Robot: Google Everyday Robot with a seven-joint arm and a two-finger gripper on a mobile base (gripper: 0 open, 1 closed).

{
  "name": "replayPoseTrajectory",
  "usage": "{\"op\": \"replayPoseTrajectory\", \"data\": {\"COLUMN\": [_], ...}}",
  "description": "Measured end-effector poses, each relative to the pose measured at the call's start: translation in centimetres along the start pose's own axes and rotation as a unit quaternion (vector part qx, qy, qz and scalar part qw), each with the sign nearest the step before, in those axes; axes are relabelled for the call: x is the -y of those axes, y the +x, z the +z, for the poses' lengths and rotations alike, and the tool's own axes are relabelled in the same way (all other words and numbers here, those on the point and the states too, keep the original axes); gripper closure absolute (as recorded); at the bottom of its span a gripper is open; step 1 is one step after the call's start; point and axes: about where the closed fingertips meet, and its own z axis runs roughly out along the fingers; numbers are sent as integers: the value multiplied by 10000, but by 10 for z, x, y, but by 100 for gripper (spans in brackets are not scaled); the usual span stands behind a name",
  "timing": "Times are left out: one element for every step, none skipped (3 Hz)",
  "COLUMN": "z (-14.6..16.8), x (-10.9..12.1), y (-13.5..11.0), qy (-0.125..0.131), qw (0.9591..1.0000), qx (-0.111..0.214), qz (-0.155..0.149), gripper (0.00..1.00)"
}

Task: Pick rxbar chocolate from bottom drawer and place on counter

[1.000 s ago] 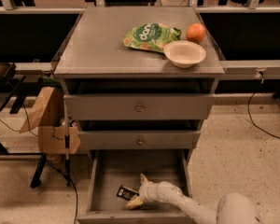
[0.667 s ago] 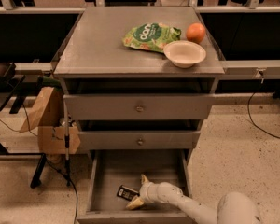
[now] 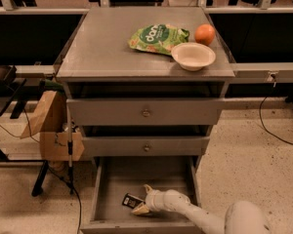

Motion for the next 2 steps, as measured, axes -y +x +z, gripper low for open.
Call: {"op": "replayPoseTrajectory", "data": {"z": [7,6], "x": [1,1], "y": [0,-2], "qy": [-43,-50], "qw": [10000,10000], "qx": [-11,-13], "qz": [8,14], "gripper": [22,46]}}
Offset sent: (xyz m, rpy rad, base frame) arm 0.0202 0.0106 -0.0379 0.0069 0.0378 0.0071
